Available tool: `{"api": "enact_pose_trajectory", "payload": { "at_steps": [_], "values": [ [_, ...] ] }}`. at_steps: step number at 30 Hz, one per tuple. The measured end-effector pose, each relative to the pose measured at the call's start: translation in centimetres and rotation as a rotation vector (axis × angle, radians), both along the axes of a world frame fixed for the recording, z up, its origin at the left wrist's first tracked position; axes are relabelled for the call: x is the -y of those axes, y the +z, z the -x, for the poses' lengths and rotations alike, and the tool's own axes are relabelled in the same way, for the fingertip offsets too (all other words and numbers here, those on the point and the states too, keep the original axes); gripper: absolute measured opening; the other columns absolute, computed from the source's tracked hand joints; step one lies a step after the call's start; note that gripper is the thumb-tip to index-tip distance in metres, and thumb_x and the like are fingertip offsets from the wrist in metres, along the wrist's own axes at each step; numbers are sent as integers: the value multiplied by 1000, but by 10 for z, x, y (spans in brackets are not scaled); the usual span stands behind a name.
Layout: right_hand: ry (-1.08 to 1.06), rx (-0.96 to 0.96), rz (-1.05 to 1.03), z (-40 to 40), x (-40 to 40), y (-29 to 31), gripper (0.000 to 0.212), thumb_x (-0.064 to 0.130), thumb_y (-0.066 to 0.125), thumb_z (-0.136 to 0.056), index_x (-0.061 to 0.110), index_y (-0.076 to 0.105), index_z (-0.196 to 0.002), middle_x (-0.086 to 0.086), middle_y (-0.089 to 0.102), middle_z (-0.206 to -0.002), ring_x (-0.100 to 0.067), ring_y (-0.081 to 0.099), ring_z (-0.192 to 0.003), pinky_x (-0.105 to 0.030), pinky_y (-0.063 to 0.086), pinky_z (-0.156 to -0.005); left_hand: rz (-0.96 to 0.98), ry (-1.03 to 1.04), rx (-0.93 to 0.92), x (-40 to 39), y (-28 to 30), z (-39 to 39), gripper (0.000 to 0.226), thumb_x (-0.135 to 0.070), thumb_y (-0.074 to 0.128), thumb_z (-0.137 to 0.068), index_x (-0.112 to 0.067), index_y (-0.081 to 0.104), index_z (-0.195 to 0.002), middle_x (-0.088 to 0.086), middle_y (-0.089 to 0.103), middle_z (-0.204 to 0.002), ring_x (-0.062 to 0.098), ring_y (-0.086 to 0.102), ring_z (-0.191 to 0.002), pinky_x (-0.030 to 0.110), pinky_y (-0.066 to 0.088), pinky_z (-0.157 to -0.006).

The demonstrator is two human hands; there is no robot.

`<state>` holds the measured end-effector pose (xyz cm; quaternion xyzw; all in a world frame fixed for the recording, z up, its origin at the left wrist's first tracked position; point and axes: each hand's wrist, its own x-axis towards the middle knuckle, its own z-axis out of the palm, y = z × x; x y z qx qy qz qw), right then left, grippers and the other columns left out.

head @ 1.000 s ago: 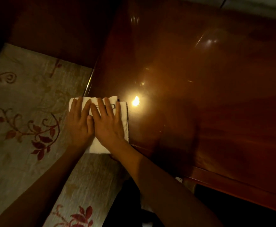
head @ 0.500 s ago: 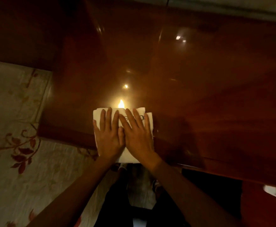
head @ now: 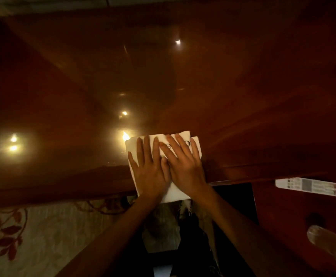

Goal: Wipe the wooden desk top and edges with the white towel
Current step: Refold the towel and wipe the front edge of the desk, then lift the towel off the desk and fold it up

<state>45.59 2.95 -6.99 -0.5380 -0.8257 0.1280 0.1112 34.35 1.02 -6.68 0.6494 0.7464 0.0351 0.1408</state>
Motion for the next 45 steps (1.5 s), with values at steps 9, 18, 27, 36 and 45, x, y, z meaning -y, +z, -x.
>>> {"api": "enact_pose_trajectory", "payload": {
  "at_steps": [9, 18, 27, 36, 45],
  "values": [
    [-87, 21, -79, -70, 3, -8, 42, 34, 31, -100, 19, 46, -137, -5, 43, -147, -24, 33, -139, -51, 26, -112, 57, -94, -48, -8, 7, -73, 63, -42, -2, -95, -14, 18, -148, 13, 19, -156, 30, 13, -145, 55, 6, -113],
    [-222, 246, 69, -74, -4, 22, 46, 39, 39, -91, 21, 49, -132, -10, 56, -129, -29, 54, -115, -45, 44, -88, 2, -267, 44, -21, 15, -66, 52, -36, 29, -92, -14, 47, -135, 11, 48, -142, 28, 43, -133, 52, 37, -103],
    [-462, 315, 529, -80, -34, 43, 93, 76, 58, -68, 15, 35, -134, -11, 37, -137, -34, 35, -125, -47, 38, -96, 195, -187, 118, -46, 23, -15, 81, -67, 47, -81, -14, 29, -139, 13, 36, -139, 29, 32, -129, 44, 32, -104],
    [-496, -74, 761, -42, -43, 52, 58, 49, 77, -69, 13, 55, -110, -7, 64, -101, -24, 59, -88, -30, 42, -66, 331, 245, 756, -49, 37, 12, 52, -29, 72, -79, -11, 45, -118, 14, 58, -119, 32, 56, -109, 46, 52, -87],
    [-162, -195, 853, 133, -78, 59, 49, 33, 77, -74, 15, 51, -111, 0, 58, -97, -17, 56, -84, -24, 39, -57, 395, 332, 622, -54, 41, 207, 63, -30, 74, -78, -14, 42, -131, 14, 56, -125, 30, 55, -107, 30, 44, -75]
  ]
}}
